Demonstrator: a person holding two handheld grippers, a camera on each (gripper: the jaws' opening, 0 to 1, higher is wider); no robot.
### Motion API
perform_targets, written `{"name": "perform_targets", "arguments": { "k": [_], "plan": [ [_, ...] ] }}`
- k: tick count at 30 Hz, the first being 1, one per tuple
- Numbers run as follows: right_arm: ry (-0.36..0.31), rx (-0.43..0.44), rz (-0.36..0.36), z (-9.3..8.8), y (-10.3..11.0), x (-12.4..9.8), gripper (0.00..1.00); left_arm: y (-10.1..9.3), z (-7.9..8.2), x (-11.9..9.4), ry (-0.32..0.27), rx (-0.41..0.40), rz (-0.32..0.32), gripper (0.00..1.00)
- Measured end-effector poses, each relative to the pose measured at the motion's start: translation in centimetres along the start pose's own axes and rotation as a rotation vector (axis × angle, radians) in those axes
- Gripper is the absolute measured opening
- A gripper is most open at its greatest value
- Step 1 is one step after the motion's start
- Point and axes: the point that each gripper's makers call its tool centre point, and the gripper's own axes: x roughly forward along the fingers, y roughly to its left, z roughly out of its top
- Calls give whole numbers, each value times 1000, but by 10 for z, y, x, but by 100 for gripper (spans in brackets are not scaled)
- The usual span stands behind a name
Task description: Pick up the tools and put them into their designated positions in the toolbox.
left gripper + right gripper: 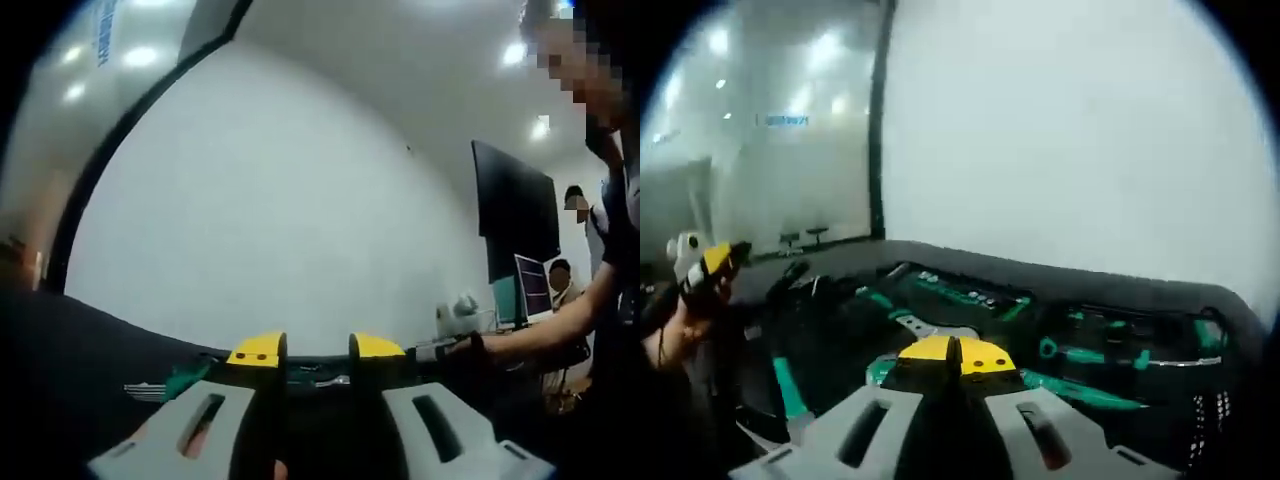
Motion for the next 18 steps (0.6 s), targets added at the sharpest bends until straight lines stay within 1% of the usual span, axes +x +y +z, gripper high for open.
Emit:
{"name": "perform_targets", "arguments": {
  "k": [1,2,3,4,5,6,8,10,11,12,13,14,15,16,17,18],
  "plan": [
    [10,-22,7,-5,12,-4,0,0,-1,0,5,0,1,27],
    [18,-80,2,-8,17,-2,0,0,-3,1,12,3,2,27],
    [41,-122,5,-10,19,9,0,0,-4,1,19,7,2,27],
    [71,-148,2,-16,21,13,0,-1,-6,2,26,11,0,27],
    [143,-138,-47,-30,12,14,0,-1,-7,2,30,14,-1,27],
    [105,-105,-33,-21,16,15,0,-1,-7,2,33,18,-2,27],
    [112,-103,-24,-21,14,15,0,-1,-8,2,36,21,-1,27],
    [98,-110,-20,-23,16,9,0,0,-7,2,33,24,0,27],
    [90,-100,-40,-22,5,12,0,0,-7,2,32,25,0,27],
    [101,-115,-27,-21,2,7,0,0,-7,2,32,24,1,27],
    [83,-122,-45,-14,-5,2,0,0,-7,2,33,25,1,27],
    [19,-87,-55,1,-12,-5,0,-1,-8,2,35,25,1,27],
    [20,-14,-12,10,-20,-5,0,-1,-8,2,37,23,1,27],
    [34,23,-5,18,-31,-11,0,-1,-9,2,39,22,2,27],
    [-35,-69,8,42,-21,-38,2,0,-9,2,40,20,1,27],
    [-31,-84,6,54,-28,-52,5,-1,-9,2,39,20,0,27]
  ]
}}
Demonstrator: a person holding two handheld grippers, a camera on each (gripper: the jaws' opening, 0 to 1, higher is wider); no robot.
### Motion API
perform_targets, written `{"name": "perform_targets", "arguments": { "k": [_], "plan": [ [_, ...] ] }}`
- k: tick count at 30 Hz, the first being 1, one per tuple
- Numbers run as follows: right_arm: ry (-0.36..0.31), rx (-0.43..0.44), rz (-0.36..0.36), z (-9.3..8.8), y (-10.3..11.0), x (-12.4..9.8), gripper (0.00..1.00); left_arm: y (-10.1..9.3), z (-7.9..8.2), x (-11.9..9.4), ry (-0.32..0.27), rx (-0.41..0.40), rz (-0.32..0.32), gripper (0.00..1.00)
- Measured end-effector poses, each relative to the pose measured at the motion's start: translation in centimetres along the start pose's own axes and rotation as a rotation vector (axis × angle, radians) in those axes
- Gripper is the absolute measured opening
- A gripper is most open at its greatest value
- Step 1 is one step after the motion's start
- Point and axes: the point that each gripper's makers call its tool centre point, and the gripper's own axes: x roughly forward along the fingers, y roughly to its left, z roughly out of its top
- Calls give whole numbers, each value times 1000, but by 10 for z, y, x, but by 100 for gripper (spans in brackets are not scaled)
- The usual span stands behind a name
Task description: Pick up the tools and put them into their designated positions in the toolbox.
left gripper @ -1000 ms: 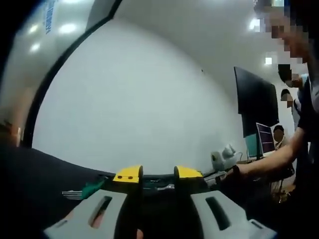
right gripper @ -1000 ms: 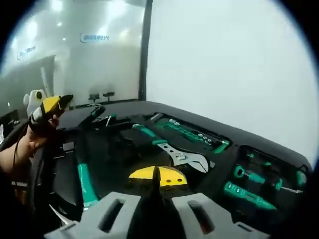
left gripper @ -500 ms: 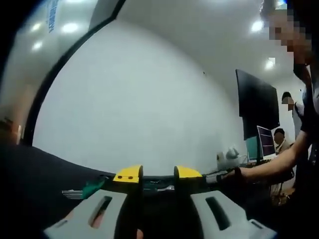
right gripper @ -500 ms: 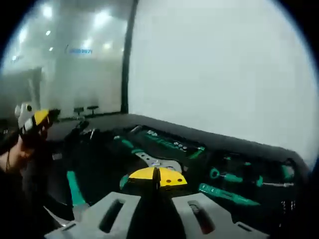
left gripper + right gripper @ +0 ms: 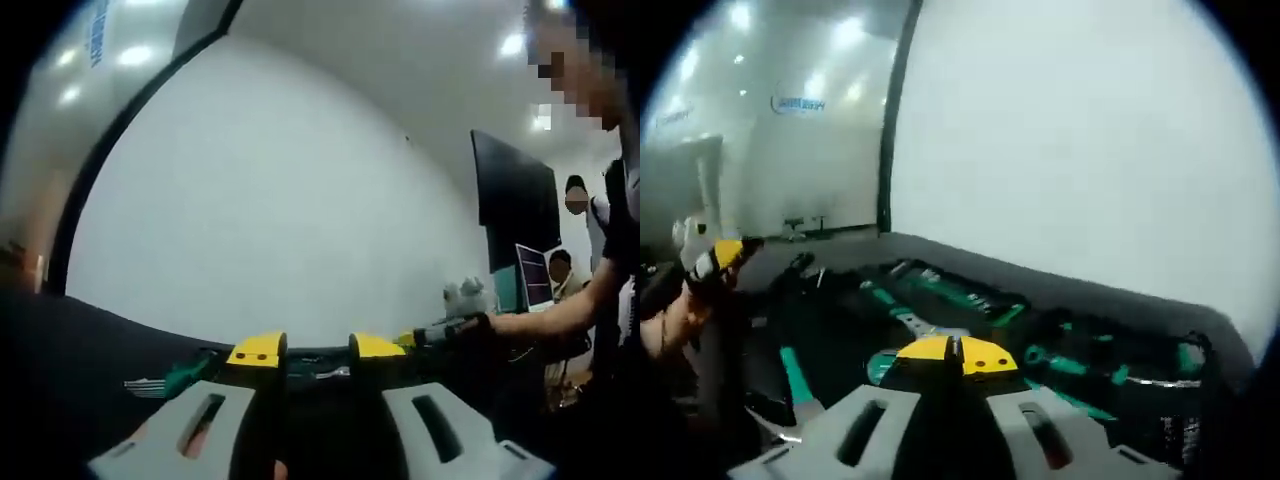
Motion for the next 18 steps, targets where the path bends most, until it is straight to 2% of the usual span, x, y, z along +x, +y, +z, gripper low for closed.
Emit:
{"name": "perform_targets", "arguments": {
  "k": [1,2,3,4,6,8,10,11,12,13,14,15,16,17,18],
  "plan": [
    [8,9,1,5,-10,-6,6,0,1,0,-4,0,-1,27],
    [13,3,-3,19,-23,-21,6,0,2,-1,-10,-1,-2,27],
    [66,37,-8,27,-51,-33,6,0,3,-1,-17,-3,-1,27],
    [88,50,-14,32,-63,-42,8,1,5,-2,-24,-8,0,27],
    [176,110,-45,36,-110,-63,17,1,6,-2,-30,-15,0,27],
    [252,116,-104,30,-148,-91,21,0,6,-2,-29,-16,0,27],
    [402,56,-191,3,-191,-123,19,-2,5,-1,-23,-11,-1,27],
    [422,30,-250,-6,-213,-134,19,-2,4,-1,-18,-8,-1,27],
    [451,44,-315,-21,-235,-151,17,-2,3,0,-13,-4,-1,27],
    [500,87,-339,-39,-243,-161,16,-2,2,0,-9,-2,-3,27],
    [523,109,-334,-54,-246,-167,17,-2,2,0,-7,-1,-4,27],
    [550,131,-298,-69,-248,-167,22,-2,2,0,-6,0,-3,27],
    [595,152,-300,-85,-251,-173,27,-1,2,0,-7,0,-2,27],
    [631,152,-311,-96,-256,-177,26,0,2,0,-7,-2,-1,27],
    [680,84,-337,-112,-267,-184,20,0,1,0,-6,-4,0,27]
  ]
}}
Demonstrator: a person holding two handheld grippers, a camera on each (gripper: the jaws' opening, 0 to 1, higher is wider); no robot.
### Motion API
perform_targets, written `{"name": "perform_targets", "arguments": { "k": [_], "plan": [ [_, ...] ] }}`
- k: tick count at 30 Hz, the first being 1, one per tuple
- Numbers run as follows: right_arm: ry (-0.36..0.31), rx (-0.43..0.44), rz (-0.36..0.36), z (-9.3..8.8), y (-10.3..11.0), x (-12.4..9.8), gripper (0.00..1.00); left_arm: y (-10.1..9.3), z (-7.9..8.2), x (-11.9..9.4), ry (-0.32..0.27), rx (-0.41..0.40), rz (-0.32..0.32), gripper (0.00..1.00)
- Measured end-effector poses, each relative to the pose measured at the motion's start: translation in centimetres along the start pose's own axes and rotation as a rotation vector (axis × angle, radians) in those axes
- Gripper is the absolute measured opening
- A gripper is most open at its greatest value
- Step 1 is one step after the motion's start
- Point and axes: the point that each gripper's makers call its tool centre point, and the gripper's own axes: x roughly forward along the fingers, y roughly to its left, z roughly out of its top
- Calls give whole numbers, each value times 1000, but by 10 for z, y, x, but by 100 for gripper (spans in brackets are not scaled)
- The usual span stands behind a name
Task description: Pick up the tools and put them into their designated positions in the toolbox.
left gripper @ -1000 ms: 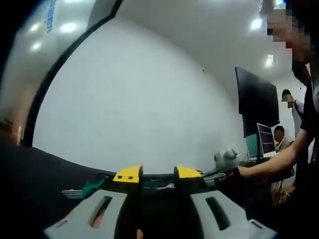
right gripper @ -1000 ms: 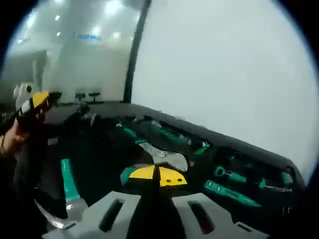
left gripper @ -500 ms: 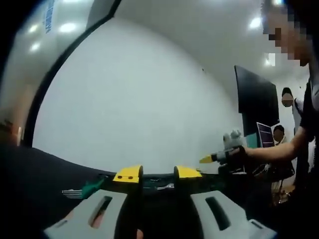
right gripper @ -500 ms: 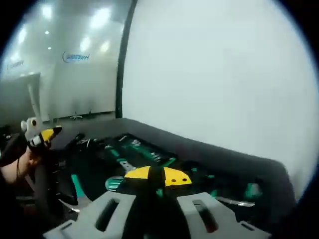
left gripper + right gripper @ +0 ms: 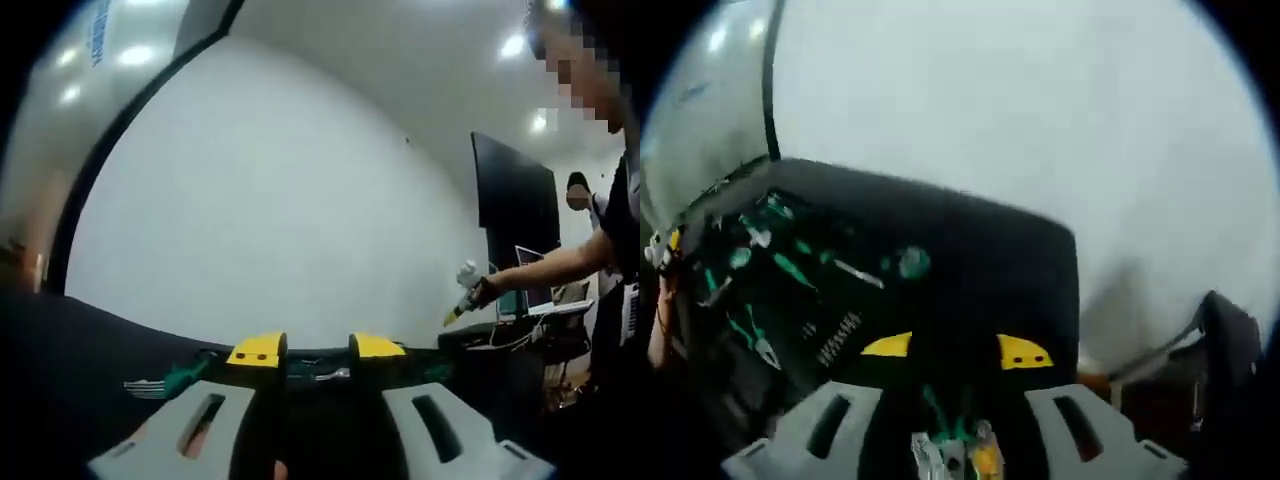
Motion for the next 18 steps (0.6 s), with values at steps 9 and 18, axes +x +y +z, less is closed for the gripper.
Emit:
{"name": "perform_targets", "arguments": {
  "k": [9,18],
  "plan": [
    [107,26,6,-37,-8,47,21,-5,-9,2,43,22,-1,27],
    [91,-18,39,-34,-7,48,7,-2,-8,1,38,21,-4,27]
  ]
}}
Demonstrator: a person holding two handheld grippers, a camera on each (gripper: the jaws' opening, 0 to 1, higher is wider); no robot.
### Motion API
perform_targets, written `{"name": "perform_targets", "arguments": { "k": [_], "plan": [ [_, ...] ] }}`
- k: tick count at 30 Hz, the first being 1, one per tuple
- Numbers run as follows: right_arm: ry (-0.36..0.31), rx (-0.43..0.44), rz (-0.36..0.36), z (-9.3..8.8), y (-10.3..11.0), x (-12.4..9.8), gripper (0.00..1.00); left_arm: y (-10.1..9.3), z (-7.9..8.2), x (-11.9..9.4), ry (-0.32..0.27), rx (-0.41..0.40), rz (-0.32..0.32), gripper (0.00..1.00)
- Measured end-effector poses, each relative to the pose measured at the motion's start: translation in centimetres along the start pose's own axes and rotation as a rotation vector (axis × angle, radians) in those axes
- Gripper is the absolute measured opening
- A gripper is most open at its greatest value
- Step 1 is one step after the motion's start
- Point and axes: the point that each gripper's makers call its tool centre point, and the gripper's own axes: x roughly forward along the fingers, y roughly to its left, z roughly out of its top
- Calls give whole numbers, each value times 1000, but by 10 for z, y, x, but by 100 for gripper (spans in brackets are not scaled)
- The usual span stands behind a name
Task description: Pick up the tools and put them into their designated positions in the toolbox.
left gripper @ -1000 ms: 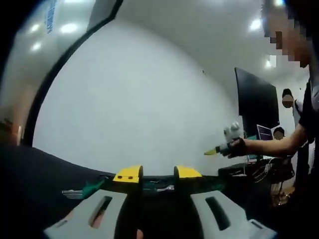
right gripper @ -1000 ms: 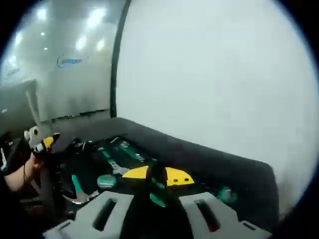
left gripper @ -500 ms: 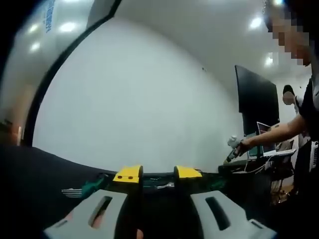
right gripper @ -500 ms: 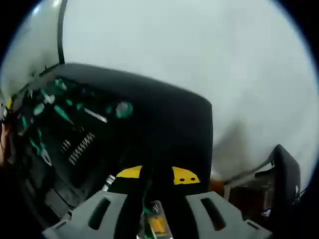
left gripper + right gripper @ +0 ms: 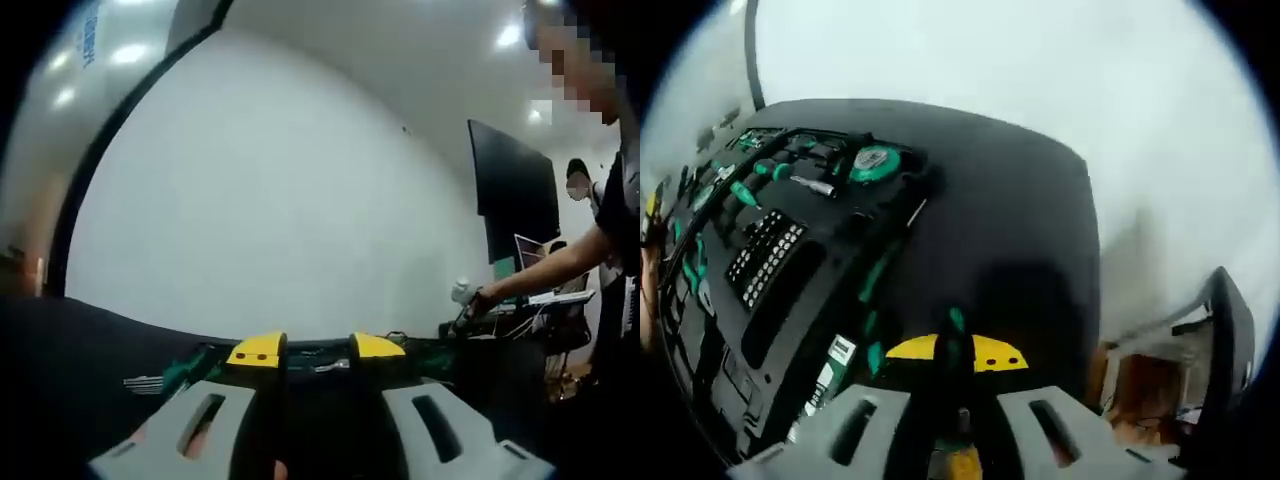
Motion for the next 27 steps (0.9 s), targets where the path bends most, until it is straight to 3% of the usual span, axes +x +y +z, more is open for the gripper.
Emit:
{"name": "perform_targets", "arguments": {
  "k": [4,5,6,7,11,14,16,22,27],
  "plan": [
    [-52,77,46,-1,6,-12,6,-2,0,0,0,4,-6,27],
    [-34,110,75,-1,-2,-9,6,-2,0,0,-1,4,-7,27],
    [-49,115,72,2,-8,-12,6,-2,1,0,-4,3,-8,27],
    [-114,79,15,5,-3,-25,6,-2,2,0,-8,0,-7,27],
    [-158,112,-10,15,-5,-48,6,-1,4,0,-17,-9,-6,27],
    [-225,63,-26,30,-2,-69,5,-2,3,0,-14,-5,-5,27],
    [-277,25,-43,37,11,-87,5,-3,2,1,-9,0,-5,27],
    [-362,-78,16,57,48,-120,6,-3,2,1,-4,0,-2,27],
    [-396,-121,61,66,80,-137,6,-3,0,2,5,5,-1,27]
  ]
}}
